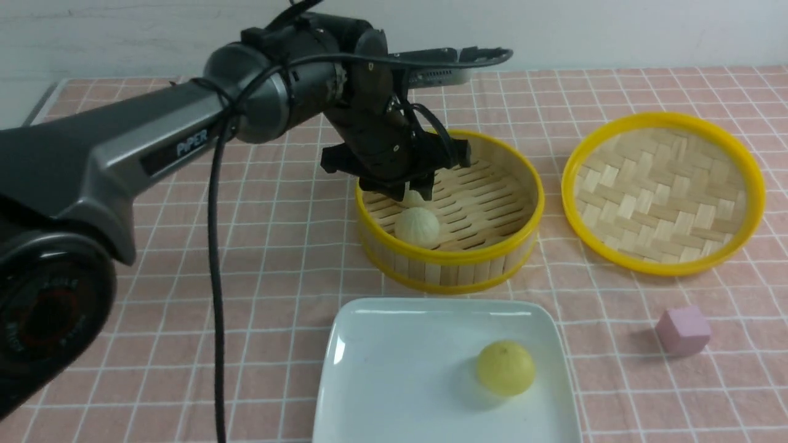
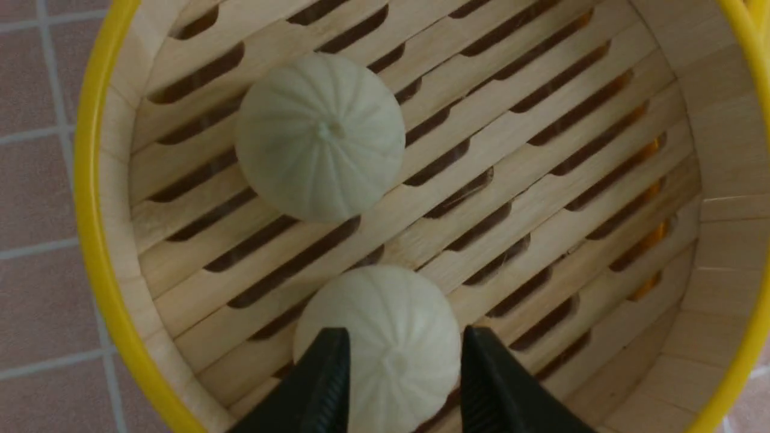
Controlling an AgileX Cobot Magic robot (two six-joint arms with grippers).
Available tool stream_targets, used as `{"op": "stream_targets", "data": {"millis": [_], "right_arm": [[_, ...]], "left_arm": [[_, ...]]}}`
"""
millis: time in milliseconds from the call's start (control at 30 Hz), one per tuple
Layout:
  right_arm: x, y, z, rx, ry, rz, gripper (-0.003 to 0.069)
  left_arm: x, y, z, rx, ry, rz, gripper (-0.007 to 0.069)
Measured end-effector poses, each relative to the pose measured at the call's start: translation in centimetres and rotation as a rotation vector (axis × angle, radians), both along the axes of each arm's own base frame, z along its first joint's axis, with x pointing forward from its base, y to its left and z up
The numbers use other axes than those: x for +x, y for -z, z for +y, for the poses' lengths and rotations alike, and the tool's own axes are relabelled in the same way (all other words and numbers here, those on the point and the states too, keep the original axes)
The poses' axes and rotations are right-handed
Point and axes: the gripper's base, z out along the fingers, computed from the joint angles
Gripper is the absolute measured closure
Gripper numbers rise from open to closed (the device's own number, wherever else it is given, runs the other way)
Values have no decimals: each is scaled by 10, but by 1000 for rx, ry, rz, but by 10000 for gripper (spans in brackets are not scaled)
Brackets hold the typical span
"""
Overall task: Put the steamed buns into the plate on the pink tablecloth.
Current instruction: 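Reach into the bamboo steamer and grasp a bun with the left gripper, then carry the bun from the bamboo steamer to the plate with the left gripper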
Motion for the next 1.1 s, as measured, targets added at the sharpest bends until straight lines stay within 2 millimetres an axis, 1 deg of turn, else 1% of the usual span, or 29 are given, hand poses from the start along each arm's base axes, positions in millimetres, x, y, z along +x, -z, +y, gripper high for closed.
{"op": "stream_targets", "data": {"millis": [133, 200, 233, 267, 333, 400, 467, 500, 567, 600, 633, 667, 700, 733, 767, 800, 833, 867, 900, 933, 967, 1033, 1067, 1100], "right_arm": [[0, 0, 0, 1, 0, -1, 662], [0, 0, 0, 1, 0, -1, 661], [0, 0, 0, 1, 0, -1, 659], [0, 0, 0, 1, 0, -1, 659], [0, 0, 0, 1, 0, -1, 659], [0, 0, 0, 1, 0, -1, 658], [0, 0, 0, 1, 0, -1, 658], [0, 0, 0, 1, 0, -1, 657], [0, 0, 0, 1, 0, -1, 656], [0, 0, 0, 1, 0, -1, 655], [0, 0, 0, 1, 0, -1, 654], [0, 0, 0, 1, 0, -1, 654], [0, 0, 0, 1, 0, -1, 654], [0, 0, 0, 1, 0, -1, 652], [0, 0, 0, 1, 0, -1, 652], [0, 0, 0, 1, 0, -1, 650], [0, 0, 0, 1, 0, -2, 648], [0, 0, 0, 1, 0, -2, 646], [0, 0, 0, 1, 0, -2, 646], [0, 0, 0, 2, 0, -3, 645], [0, 0, 0, 2, 0, -4, 645], [0, 0, 0, 3, 0, -4, 643], [0, 0, 0, 4, 0, -5, 643], [0, 0, 0, 4, 0, -5, 642]], "left_arm": [[8, 23, -4, 8, -4, 11, 338], [9, 29, -5, 11, -4, 14, 346], [11, 35, -6, 15, -5, 20, 379], [11, 37, -7, 12, -6, 20, 422], [12, 34, -8, -1, -9, 19, 509], [11, 25, -8, -20, -12, 14, 581], [10, 18, -8, -24, -10, 14, 593], [7, -3, -7, -33, -3, 5, 598], [1, -31, -4, -46, 5, -12, 599], [-5, -56, 0, -55, 11, -36, 599], [-10, -73, 4, -56, 15, -57, 599], [-19, -95, 10, -61, 18, -88, 599], [-21, -100, 12, -58, 19, -91, 599], [-37, -133, 24, -54, 22, -139, 599], [-42, -140, 28, -47, 22, -142, 599], [-58, -161, 39, -31, 22, -161, 599], [-72, -175, 49, -17, 24, -168, 599], [-82, -178, 56, 1, 29, -155, 599], [-82, -176, 55, 8, 30, -144, 599], [-96, -172, 61, 41, 44, -114, 599], [-102, -160, 61, 66, 55, -73, 599], [-115, -133, 55, 95, 81, -12, 599], [-122, -109, 48, 115, 99, 30, 599], [-128, -90, 41, 121, 112, 50, 599]]}}
